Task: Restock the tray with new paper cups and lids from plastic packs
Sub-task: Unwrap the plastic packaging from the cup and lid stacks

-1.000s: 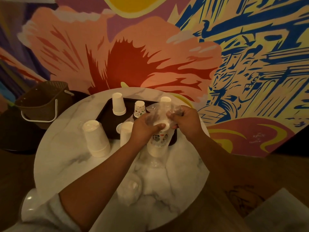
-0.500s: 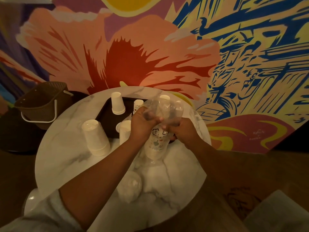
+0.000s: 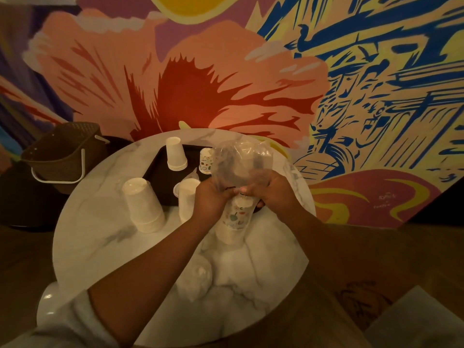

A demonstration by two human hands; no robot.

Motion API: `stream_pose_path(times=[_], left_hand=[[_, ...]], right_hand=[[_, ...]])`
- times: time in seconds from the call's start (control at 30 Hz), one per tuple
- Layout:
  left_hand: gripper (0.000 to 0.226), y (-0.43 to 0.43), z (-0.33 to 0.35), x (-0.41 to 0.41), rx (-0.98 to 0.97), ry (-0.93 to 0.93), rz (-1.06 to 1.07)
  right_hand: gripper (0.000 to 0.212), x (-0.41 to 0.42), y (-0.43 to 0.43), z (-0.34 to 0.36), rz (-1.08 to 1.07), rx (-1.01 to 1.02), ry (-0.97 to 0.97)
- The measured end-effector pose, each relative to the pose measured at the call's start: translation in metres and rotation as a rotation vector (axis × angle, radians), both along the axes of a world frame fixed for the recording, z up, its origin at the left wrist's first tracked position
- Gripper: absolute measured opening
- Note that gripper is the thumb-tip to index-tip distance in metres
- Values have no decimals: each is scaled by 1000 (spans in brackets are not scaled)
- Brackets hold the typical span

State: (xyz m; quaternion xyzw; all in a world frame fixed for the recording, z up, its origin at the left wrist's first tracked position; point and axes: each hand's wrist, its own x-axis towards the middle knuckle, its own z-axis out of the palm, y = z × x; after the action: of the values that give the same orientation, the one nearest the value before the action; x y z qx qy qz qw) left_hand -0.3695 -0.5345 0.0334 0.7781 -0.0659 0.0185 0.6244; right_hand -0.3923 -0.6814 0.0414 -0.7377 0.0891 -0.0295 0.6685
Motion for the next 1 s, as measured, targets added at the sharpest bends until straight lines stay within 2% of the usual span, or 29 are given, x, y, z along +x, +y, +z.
stream_pose_path(times=[0.07, 0.13, 0.27, 0.4, 0.5, 0.57, 0.67, 0.73, 0.8, 0.9, 1.0], left_hand=[[35, -2, 3, 0, -23, -32, 25], [35, -2, 5, -3, -24, -58, 54], [39, 0, -1, -10, 27, -42, 21], [45, 3, -17, -11, 133, 53, -39], [36, 4, -22, -10, 118, 106, -13], [34, 4, -18, -9, 107, 76, 10], [34, 1, -8, -7, 131, -17, 37], [34, -2, -6, -3, 97, -28, 34], [33, -5, -2, -4, 70, -41, 27], [34, -7, -2, -5, 22, -39, 4], [49, -4, -10, -5, 93, 27, -39]], right_hand=[[35, -2, -3, -4, 63, -73, 106], [31, -3, -2, -10, 62, -49, 136], [16, 2, 2, -18, -64, -66, 34], [27, -1, 6, -24, -72, -49, 2], [22, -5, 7, -29, -65, -13, 9], [21, -7, 6, -29, -36, 6, -13], [42, -11, 5, -22, 48, -11, -4], [52, -11, 4, -20, 108, -77, 90], [47, -12, 5, -23, 119, -120, 179], [36, -13, 5, -29, 45, -39, 238], [29, -15, 4, -28, 48, 27, 231]])
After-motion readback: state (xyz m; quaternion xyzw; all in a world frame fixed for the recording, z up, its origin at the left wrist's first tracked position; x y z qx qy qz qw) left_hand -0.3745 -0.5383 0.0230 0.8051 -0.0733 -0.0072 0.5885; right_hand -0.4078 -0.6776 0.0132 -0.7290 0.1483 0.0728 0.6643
